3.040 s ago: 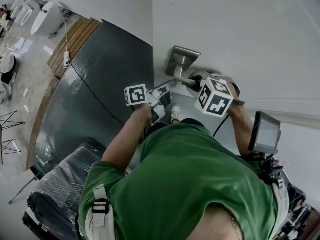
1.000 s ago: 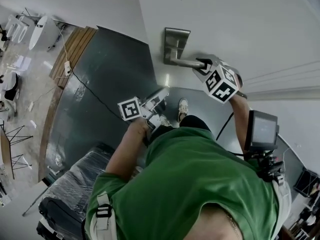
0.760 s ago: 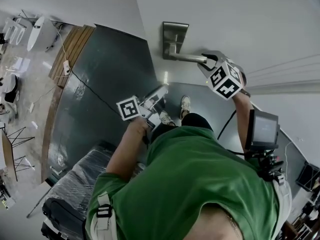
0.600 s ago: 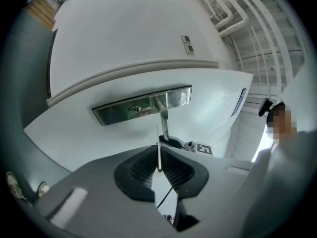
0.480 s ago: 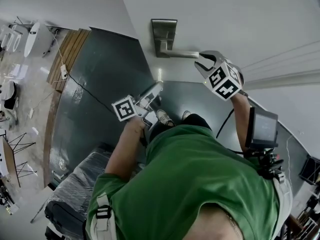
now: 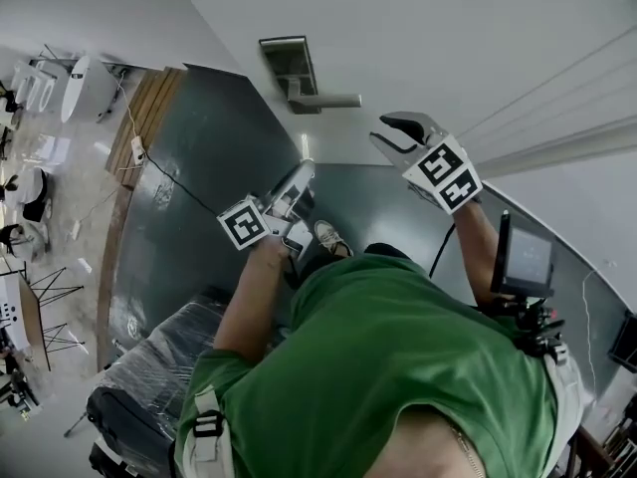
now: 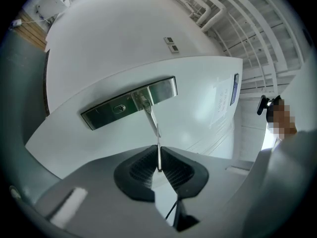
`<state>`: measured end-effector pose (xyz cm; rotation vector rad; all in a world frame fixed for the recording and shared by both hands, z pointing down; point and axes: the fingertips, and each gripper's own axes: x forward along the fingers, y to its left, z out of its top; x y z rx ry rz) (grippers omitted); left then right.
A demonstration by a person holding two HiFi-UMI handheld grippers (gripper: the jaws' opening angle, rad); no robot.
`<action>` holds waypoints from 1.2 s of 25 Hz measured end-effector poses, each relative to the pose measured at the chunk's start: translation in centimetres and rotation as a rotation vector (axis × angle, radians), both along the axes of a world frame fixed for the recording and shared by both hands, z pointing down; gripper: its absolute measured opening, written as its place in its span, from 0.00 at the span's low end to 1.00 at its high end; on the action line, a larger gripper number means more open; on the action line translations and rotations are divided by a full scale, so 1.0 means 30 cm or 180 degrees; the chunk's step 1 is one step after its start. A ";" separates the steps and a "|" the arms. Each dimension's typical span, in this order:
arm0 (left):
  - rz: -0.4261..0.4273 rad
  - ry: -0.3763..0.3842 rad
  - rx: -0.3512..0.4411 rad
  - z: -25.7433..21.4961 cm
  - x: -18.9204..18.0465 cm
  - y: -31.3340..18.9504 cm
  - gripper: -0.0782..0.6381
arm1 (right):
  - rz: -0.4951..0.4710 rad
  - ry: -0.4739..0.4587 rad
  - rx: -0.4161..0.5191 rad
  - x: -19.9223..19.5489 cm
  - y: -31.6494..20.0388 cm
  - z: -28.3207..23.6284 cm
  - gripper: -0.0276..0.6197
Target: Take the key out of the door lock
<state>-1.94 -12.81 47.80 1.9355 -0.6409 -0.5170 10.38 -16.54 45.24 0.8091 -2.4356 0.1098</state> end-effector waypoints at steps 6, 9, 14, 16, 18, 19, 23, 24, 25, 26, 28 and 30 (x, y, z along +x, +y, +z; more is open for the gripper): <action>-0.0272 -0.0174 0.0139 -0.046 0.070 0.085 0.15 | -0.0063 -0.0999 -0.0111 0.036 0.153 -0.072 0.23; -0.0385 -0.0384 0.0249 -0.065 0.090 0.131 0.15 | -0.0076 -0.1341 -0.0218 0.049 0.221 -0.081 0.23; -0.0515 -0.0685 0.0345 -0.081 0.107 0.216 0.15 | -0.0136 -0.1603 -0.0381 0.058 0.335 -0.072 0.23; -0.0544 -0.0689 0.0337 -0.084 0.117 0.253 0.15 | -0.0144 -0.1646 -0.0407 0.065 0.370 -0.069 0.23; -0.0566 -0.0693 0.0319 -0.080 0.125 0.284 0.15 | -0.0156 -0.1688 -0.0431 0.070 0.398 -0.065 0.22; -0.0574 -0.0701 0.0317 -0.078 0.127 0.296 0.15 | -0.0165 -0.1709 -0.0445 0.070 0.409 -0.063 0.22; -0.0591 -0.0720 0.0322 -0.077 0.132 0.332 0.15 | -0.0208 -0.1733 -0.0456 0.062 0.446 -0.058 0.20; -0.0586 -0.0699 0.0335 -0.080 0.136 0.341 0.15 | -0.0213 -0.1741 -0.0454 0.061 0.455 -0.060 0.20; -0.0576 -0.0668 0.0348 -0.083 0.141 0.349 0.15 | -0.0213 -0.1754 -0.0451 0.060 0.462 -0.063 0.19; -0.0567 -0.0651 0.0360 -0.084 0.144 0.356 0.15 | -0.0210 -0.1765 -0.0446 0.060 0.469 -0.065 0.18; -0.0565 -0.0692 0.0379 -0.082 0.140 0.366 0.15 | -0.0207 -0.1773 -0.0426 0.058 0.483 -0.067 0.17; -0.0568 -0.0702 0.0378 -0.078 0.134 0.372 0.15 | -0.0212 -0.1778 -0.0410 0.053 0.495 -0.069 0.16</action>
